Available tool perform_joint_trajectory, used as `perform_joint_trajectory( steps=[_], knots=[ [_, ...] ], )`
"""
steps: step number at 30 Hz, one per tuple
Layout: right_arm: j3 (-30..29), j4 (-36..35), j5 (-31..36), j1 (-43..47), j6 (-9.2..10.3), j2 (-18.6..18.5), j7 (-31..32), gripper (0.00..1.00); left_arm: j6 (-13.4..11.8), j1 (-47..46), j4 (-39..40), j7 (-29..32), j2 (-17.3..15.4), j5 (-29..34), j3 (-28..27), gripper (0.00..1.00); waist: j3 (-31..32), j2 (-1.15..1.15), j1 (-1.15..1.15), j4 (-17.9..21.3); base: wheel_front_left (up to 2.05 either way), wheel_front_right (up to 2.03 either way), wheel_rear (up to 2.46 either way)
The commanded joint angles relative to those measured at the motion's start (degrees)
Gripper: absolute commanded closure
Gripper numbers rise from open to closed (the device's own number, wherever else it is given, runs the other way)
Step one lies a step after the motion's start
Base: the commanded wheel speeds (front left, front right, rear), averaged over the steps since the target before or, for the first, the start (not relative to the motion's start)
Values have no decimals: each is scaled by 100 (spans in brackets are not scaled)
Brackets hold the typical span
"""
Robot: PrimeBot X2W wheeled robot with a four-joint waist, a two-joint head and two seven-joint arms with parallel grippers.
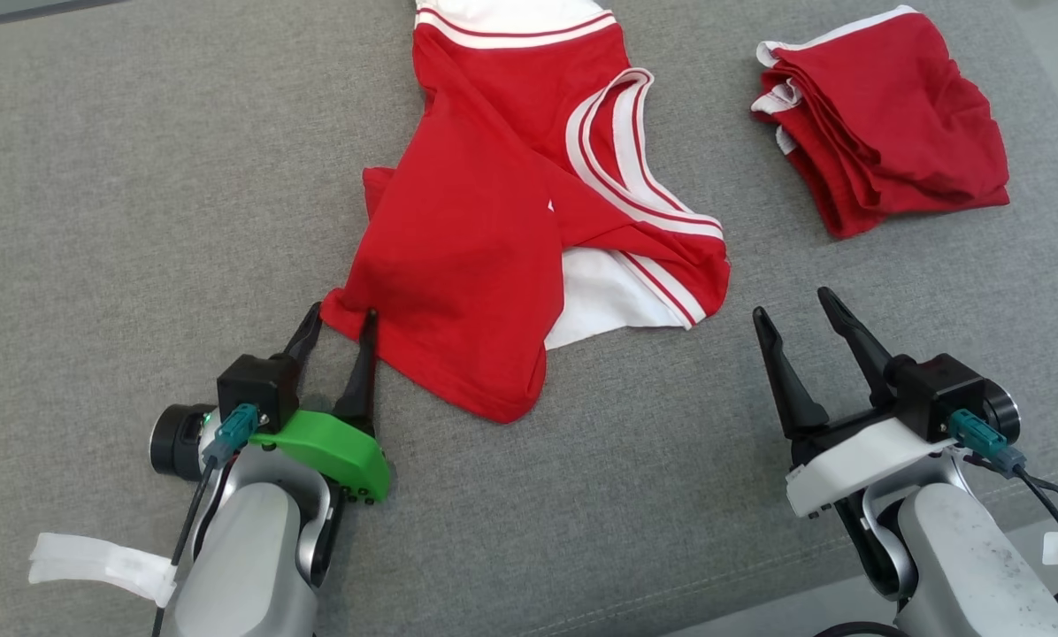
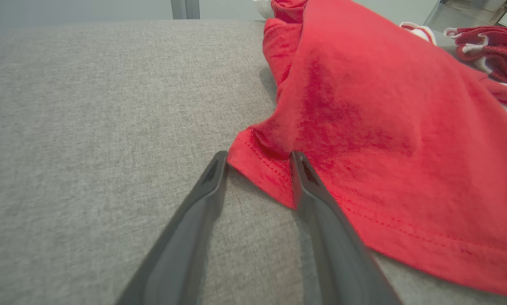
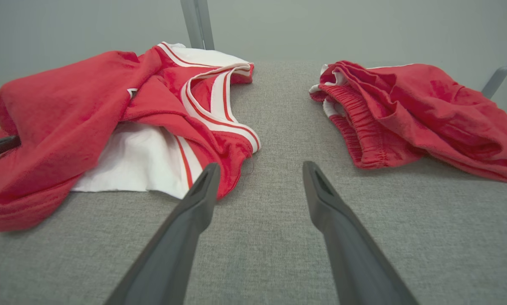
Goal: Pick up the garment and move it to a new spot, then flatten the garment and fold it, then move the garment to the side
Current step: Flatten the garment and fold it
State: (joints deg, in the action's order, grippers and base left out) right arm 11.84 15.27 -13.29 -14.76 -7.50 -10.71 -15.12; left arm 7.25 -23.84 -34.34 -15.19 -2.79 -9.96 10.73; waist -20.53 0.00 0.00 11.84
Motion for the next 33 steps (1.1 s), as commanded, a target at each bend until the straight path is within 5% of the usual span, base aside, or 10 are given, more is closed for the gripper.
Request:
perform_joint_trajectory(
  steps=[1,13,17,24,25,26,29,33],
  knots=[
    [-18,-31,35,-71,3,8,-2,0,19,-8,5,10,-29,39,-20,100,-18,0,0,-30,0,0,0],
    [-134,-20,-44,-116,3,36,-1,0,27,-63,2459,6,-66,443,-736,100,-170,0,0,-358,0,0,0],
    [2,26,-82,-248,3,69,-2,0,28,-667,2189,6,-544,682,-968,100,-282,0,0,-256,0,0,0],
    [140,122,-186,-388,3,193,-2,0,19,-2350,546,5,-1774,898,-787,100,-546,0,0,145,0,0,0],
    [140,131,-199,-400,3,211,-2,0,12,-2540,283,5,-1904,908,-827,65,-578,0,0,194,0,0,0],
    [141,146,-201,-405,3,225,-1,0,-25,-2716,30,5,-1991,909,-862,0,-604,0,0,232,0,0,0],
    [161,162,-201,-389,3,290,-1,0,-252,-3137,-380,6,-2109,809,-1098,0,-625,0,0,288,0,0,0],
    [147,195,-235,-347,3,351,-2,0,-252,-2945,-360,6,-1950,779,-1043,0,-578,0,0,196,0,0,0]
  ],
)
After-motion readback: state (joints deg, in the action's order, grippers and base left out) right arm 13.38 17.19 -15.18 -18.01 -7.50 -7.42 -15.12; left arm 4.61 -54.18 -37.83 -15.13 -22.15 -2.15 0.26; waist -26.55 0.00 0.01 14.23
